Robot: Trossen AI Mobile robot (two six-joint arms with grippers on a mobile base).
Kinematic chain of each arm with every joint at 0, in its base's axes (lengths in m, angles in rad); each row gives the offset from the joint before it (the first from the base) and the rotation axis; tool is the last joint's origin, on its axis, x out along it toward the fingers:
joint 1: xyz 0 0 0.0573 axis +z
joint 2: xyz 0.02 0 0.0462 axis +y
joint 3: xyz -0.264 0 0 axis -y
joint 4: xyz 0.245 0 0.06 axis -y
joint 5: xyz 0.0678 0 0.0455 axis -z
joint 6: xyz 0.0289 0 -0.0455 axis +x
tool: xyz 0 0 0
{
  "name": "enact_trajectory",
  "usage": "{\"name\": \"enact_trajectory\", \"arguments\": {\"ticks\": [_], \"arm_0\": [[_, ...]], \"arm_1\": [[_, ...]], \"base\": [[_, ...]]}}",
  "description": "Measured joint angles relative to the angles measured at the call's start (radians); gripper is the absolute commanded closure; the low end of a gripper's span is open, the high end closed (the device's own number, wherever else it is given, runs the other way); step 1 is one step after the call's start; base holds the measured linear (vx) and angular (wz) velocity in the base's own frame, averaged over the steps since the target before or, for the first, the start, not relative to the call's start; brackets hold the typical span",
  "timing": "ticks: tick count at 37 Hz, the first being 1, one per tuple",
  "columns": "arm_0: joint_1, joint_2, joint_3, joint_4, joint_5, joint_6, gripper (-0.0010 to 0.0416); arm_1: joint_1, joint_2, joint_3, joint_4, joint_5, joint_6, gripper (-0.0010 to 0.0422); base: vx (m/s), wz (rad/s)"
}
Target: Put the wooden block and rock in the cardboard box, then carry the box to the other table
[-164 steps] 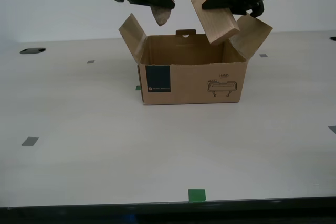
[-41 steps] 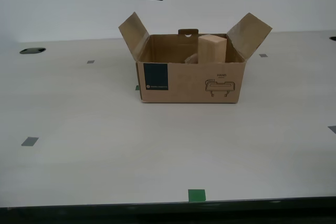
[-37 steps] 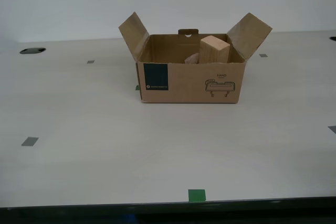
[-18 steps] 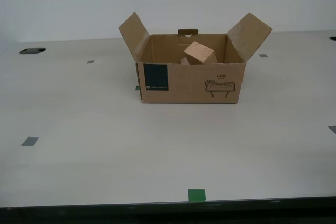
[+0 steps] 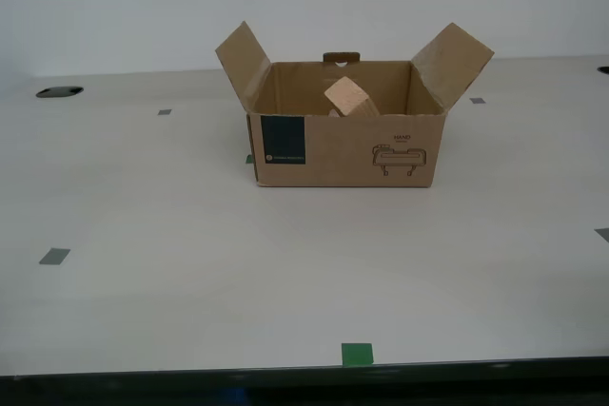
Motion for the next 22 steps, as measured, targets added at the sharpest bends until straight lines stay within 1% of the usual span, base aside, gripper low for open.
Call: {"name": "enact_trajectory", "arguments": {"ticks": [3, 14, 22], "arm_0": [[0.0, 0.0, -0.031, 0.002, 0.001, 0.0, 0.006], [-0.007, 0.0, -0.171, 0.086, 0.001, 0.0, 0.0083], [-0.018, 0.0, -0.259, 0.112, 0.001, 0.0, 0.0091]], "arm_1": [[0.013, 0.0, -0.002, -0.026, 0.0, 0.0, 0.0048], [0.022, 0.0, -0.069, -0.031, -0.004, -0.001, 0.0048], [0.026, 0.0, -0.112, -0.027, -0.005, -0.003, 0.0048]], "base": [[0.0, 0.0], [0.0, 0.0], [0.0, 0.0]]}}
